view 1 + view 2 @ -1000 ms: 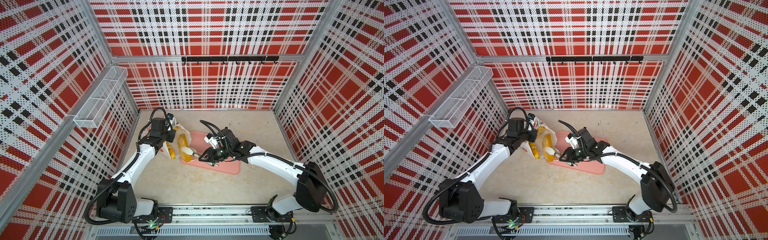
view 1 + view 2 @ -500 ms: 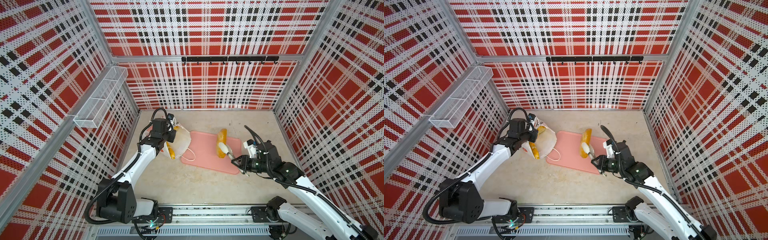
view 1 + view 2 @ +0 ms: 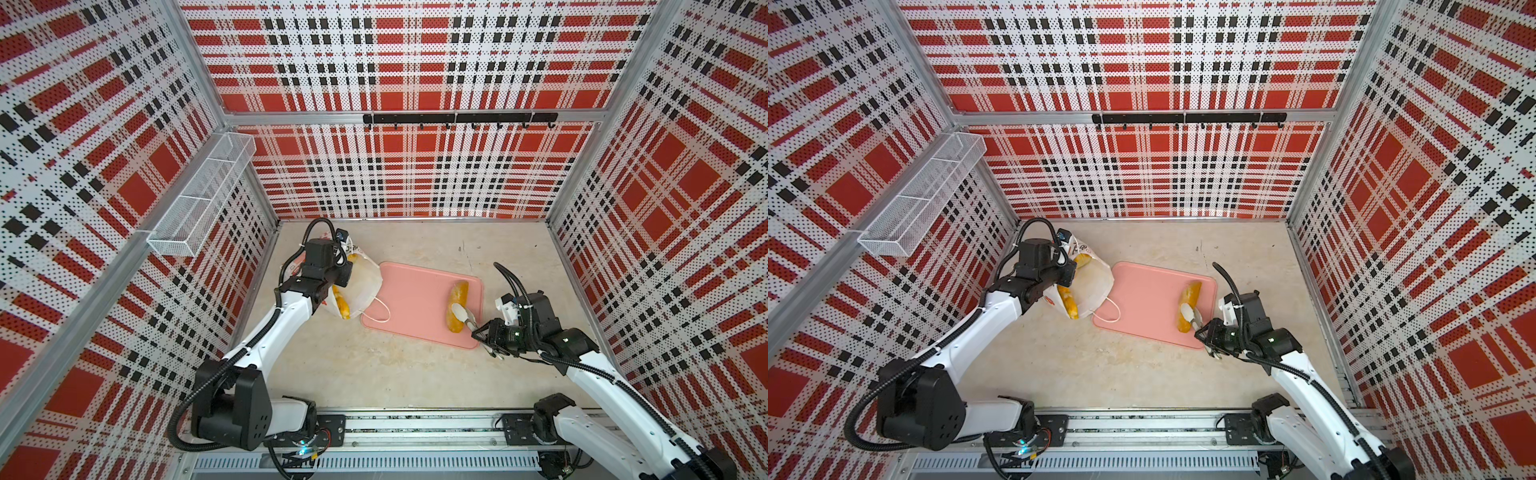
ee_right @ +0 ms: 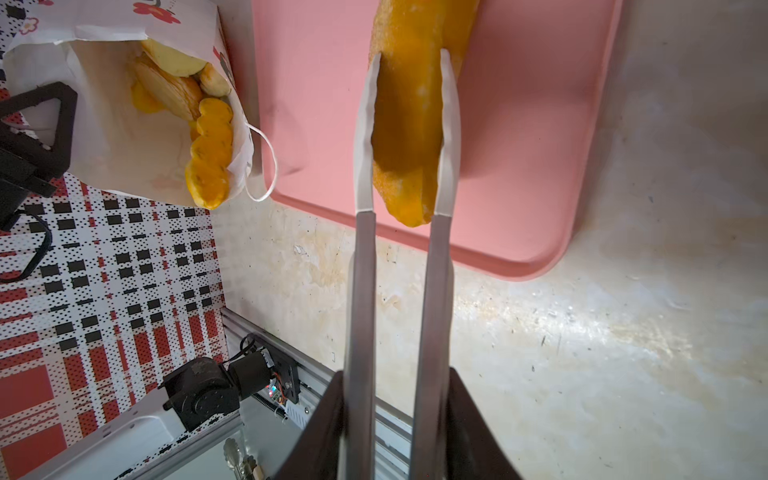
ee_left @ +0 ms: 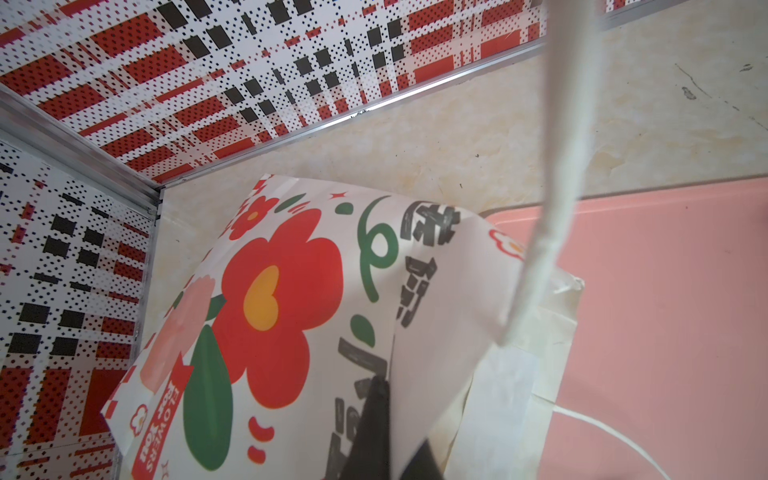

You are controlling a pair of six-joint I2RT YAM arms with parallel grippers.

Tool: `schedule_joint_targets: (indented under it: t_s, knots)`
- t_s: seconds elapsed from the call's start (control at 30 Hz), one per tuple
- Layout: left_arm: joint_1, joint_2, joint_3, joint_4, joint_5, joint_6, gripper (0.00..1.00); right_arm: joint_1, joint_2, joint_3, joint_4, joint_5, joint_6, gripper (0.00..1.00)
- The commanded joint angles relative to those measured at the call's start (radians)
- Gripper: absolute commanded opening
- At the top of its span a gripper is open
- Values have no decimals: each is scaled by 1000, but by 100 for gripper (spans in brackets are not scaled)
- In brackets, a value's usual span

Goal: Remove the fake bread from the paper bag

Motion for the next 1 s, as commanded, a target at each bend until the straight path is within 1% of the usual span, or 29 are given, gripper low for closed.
schedule_joint_targets:
  t_s: [0.0, 0.03, 0.1, 0.13, 0.23, 0.27, 0.47, 0.67, 0.8, 0.9, 0.97]
  knots:
    - [-7, -37, -9, 27, -4, -3, 0, -26, 27, -20, 71, -32, -36, 0]
    - [-11, -40, -10, 26, -7, 0, 0, -28, 31, -21, 64, -24, -34, 2]
    - [-10, -43, -9, 25, -9, 3, 0, -27, 31, -13, 42, -12, -33, 27]
    - [-11, -43, -10, 25, -10, 3, 0, -28, 27, -5, 20, 1, -33, 37]
    - [-13, -46, -10, 26, -7, 3, 0, -30, 3, 14, -46, 31, -36, 50]
    - [-13, -46, -10, 26, -6, 3, 0, -29, -5, 17, -56, 26, -38, 52]
    - [-14, -52, -12, 26, -5, 4, 0, -29, -31, 63, -164, 49, -57, 55]
    - [-18, -59, -15, 24, -9, 11, 0, -29, -61, 139, -288, 112, -68, 56]
    - [-30, -62, -20, 20, -22, 26, 0, -29, -56, 216, -370, 164, -106, 56]
    - [-44, -78, -27, 8, -37, 42, 0, -29, -25, 283, -399, 175, -151, 55]
    - [-45, -91, -36, 6, -39, 49, 0, -29, 0, 320, -387, 156, -169, 52]
